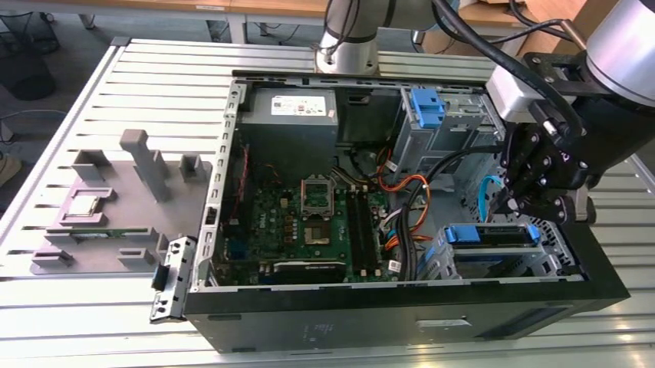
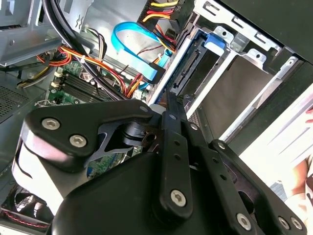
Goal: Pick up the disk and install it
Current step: 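Insert the first disk wire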
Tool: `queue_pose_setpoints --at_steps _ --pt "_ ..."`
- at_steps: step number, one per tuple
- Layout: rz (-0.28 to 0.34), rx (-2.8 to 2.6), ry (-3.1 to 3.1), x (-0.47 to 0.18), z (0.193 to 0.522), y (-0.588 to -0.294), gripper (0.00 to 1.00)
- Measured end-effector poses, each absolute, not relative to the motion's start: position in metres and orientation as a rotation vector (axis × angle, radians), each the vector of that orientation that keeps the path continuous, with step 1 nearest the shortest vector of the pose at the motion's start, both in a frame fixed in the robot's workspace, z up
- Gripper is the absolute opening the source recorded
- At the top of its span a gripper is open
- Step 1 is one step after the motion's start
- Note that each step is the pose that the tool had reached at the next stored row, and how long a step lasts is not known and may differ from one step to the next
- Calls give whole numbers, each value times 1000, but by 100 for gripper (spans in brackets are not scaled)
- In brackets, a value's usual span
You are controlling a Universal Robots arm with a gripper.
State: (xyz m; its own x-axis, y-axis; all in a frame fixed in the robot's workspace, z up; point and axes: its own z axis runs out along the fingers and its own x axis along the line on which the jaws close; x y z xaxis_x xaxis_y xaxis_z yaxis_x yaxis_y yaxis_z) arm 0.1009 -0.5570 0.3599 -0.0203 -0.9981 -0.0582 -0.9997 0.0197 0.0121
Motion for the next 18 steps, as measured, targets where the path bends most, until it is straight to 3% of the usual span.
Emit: queue_pose_setpoints --at_steps 18 --pt "90 -2169 2213 101 363 -550 11"
